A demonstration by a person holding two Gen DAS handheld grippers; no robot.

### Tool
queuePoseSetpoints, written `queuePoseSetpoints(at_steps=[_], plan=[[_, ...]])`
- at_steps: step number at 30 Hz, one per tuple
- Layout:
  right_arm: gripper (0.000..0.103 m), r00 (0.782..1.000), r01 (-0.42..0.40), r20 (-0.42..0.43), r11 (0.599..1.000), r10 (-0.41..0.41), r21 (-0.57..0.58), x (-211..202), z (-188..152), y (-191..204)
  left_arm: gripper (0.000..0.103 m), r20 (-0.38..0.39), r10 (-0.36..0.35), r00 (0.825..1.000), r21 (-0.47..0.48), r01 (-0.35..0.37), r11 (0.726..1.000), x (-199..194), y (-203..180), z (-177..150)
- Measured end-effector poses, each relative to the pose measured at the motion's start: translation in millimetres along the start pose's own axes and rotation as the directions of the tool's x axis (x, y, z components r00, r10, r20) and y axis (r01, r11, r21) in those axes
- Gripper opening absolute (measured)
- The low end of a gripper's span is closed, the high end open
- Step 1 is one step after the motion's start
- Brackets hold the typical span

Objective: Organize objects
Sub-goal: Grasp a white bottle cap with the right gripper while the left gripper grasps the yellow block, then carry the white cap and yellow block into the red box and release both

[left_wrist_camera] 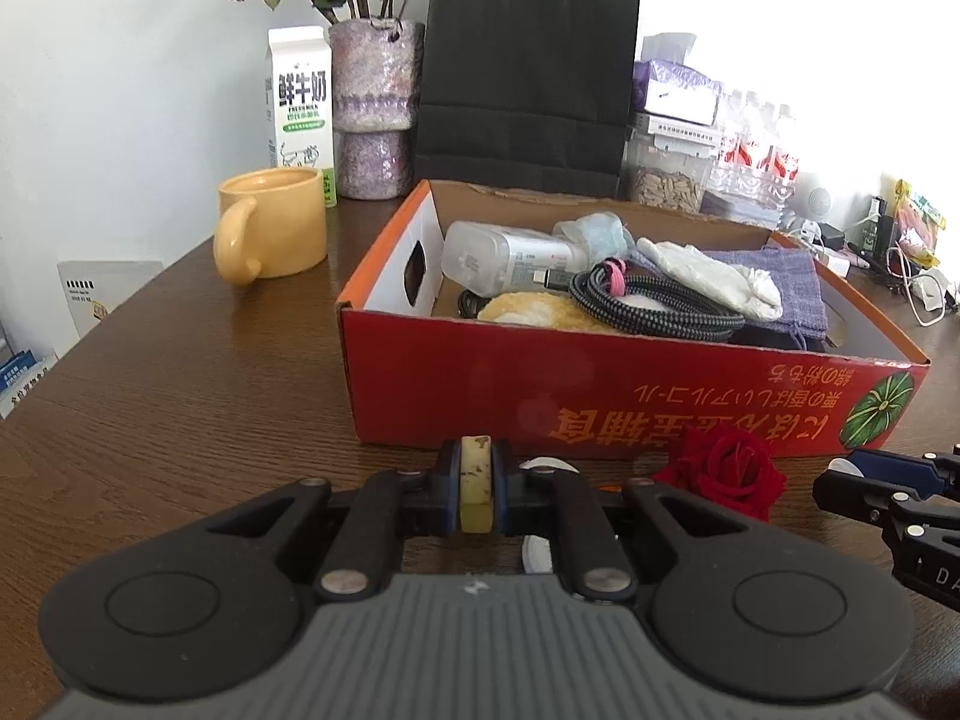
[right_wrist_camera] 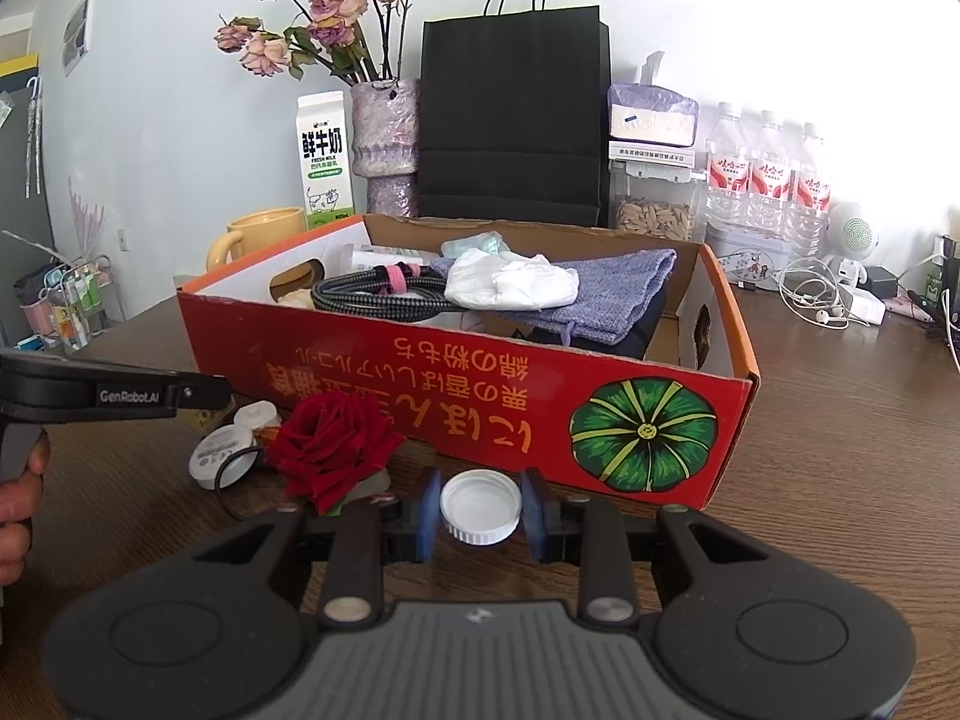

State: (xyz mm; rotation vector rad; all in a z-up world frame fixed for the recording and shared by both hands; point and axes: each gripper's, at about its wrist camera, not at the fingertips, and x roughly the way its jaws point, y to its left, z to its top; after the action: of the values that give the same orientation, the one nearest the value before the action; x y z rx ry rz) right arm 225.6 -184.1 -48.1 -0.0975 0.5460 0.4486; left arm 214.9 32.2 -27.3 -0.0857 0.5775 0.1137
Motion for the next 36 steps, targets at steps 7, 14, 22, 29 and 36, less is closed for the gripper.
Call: queuePoseSetpoints(at_steps=[7,14,22,29,36], plan=[[0.027,0.999,0.010,0.040,1.000,-0.010,-0.007,-6.6,-0.5,3.3,0.012,0.055,-0.003,0.998,0.014,0.002,1.000,-17.4,-5.4,1.3],[0.027,0.995,0.005,0.100,1.000,-0.005,-0.007,-16.7,12.2,7.0,0.012,0.116,-0.042,0.992,0.042,0.037,0.998,-31.8,-18.9,13.9],[0.027,0.985,0.026,0.173,1.000,-0.024,-0.011,-20.6,42.6,6.1,0.012,0.182,-0.059,0.981,0.062,0.049,0.997,-33.2,-35.9,41.3],[0.027,0.976,0.044,0.214,0.999,-0.040,-0.012,-10.8,69.2,4.1,0.012,0.222,-0.067,0.973,0.056,0.056,0.997,-23.2,-46.9,65.6],[0.027,0.967,0.064,0.246,0.998,-0.061,-0.002,6.8,90.5,2.8,0.012,0.244,-0.047,0.969,0.026,0.042,0.999,-4.3,-50.4,86.8]])
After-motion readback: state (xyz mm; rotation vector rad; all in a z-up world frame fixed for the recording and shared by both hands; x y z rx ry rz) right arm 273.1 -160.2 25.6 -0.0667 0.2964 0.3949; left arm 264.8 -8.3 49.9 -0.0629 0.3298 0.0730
